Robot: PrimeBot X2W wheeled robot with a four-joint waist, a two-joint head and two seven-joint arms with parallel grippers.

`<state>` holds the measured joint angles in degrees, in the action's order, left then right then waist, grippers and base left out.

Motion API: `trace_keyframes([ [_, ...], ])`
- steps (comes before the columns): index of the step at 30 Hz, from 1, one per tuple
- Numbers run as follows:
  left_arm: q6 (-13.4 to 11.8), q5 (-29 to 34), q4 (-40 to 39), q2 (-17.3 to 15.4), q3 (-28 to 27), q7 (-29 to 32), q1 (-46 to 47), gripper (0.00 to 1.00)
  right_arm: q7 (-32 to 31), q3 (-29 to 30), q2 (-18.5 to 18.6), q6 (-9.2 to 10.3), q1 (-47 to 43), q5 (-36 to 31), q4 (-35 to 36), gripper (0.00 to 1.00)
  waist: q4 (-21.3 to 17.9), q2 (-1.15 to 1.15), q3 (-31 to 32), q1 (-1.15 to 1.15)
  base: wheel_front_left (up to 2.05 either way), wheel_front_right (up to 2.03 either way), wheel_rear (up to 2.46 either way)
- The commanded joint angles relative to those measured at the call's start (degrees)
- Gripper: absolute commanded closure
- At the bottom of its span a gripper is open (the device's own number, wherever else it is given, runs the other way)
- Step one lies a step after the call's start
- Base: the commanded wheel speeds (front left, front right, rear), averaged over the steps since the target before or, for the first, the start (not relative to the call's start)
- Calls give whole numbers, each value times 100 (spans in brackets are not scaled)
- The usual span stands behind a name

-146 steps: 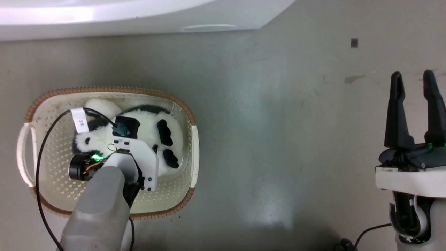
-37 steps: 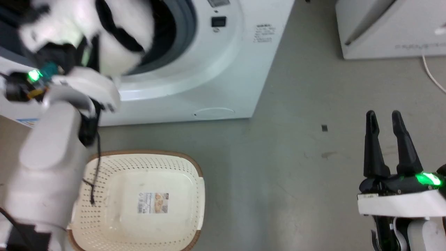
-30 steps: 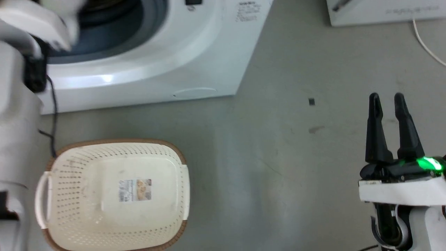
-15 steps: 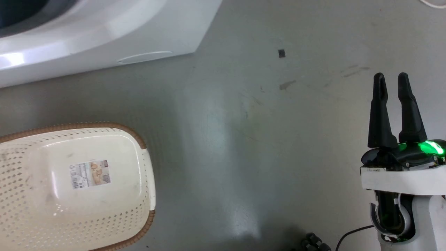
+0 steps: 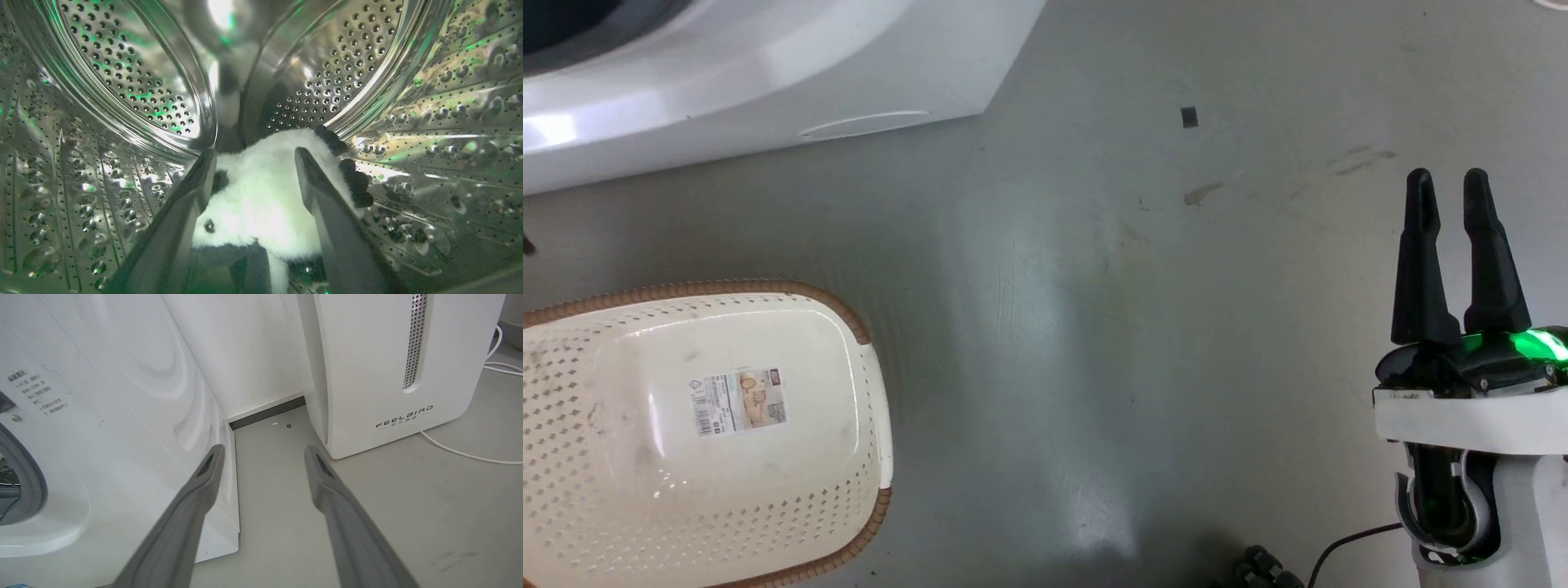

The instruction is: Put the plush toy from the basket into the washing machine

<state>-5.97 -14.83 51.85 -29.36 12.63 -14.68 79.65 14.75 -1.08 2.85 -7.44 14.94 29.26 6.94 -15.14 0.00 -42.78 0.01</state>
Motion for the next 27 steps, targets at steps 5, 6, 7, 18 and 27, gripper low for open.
trace_keyframes([
  [5, -119, -49, -492, 153, -307, -31, -778, 0, 25, 41, 3, -5, 60, -124, -59, 0, 161, 0, 329, -1, 0, 0, 0],
  [6, -145, -52, -613, 204, -381, -31, -972, 0, 25, 58, 3, -5, 41, -148, -74, 0, 198, 0, 406, -1, 0, 0, 0],
  [7, -184, -11, -727, 252, -422, -31, -1186, 0, 25, 67, 3, -5, 19, -176, -87, 0, 239, 0, 490, -1, 0, 0, 0],
  [18, -418, 439, -2407, 1056, -777, -31, -3612, 0, 25, 146, 3, -5, -426, -578, -249, 0, 777, 0, 1623, -1, 0, 0, 0],
  [27, -465, 907, -3483, 1661, -879, -31, -5340, 0, 25, 164, 3, -5, -968, -1130, -350, 0, 1230, 0, 2734, -1, 0, 0, 0],
])
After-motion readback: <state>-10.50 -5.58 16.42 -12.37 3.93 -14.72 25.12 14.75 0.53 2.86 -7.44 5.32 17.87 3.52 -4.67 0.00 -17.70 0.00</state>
